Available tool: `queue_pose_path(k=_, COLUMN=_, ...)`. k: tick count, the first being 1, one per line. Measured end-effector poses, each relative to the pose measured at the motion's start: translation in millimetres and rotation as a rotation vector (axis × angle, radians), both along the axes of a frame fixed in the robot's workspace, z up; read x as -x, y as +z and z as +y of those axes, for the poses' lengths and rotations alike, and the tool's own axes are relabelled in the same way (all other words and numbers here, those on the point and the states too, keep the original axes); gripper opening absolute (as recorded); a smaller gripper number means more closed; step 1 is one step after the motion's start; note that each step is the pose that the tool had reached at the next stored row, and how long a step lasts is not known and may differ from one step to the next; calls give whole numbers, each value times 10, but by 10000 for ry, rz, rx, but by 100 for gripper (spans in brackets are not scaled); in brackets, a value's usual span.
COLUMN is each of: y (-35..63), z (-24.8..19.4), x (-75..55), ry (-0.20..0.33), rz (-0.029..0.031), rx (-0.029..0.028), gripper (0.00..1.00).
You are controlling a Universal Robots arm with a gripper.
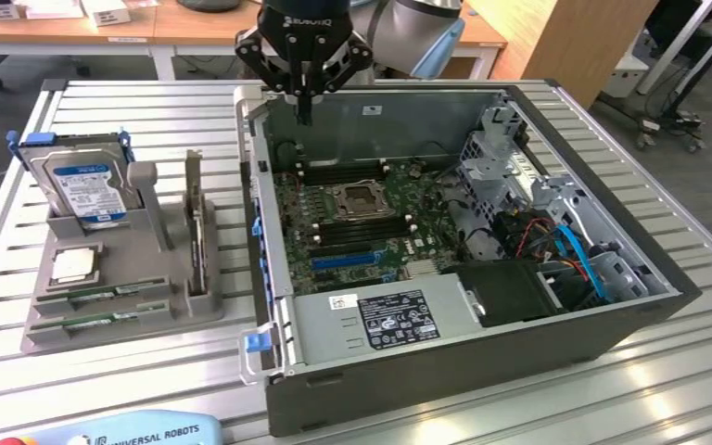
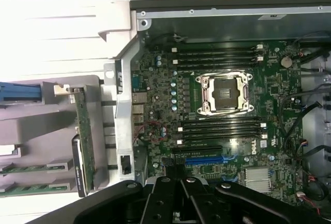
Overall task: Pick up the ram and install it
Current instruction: 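Reach for the ram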
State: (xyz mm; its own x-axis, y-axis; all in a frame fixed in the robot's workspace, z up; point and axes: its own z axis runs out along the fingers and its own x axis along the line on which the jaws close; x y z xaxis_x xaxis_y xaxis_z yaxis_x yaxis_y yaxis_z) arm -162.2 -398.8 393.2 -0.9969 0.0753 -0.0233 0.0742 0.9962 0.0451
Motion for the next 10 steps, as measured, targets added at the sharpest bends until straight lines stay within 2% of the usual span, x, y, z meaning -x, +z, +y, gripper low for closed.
queue_pose_path(k=4, y=1, z=0, x=88, ry=2, rz=1, rx=2, gripper=10)
queue_pose_path(k=10, y=0, z=0, x=285, ry=2, rz=-1, rx=0, gripper=10)
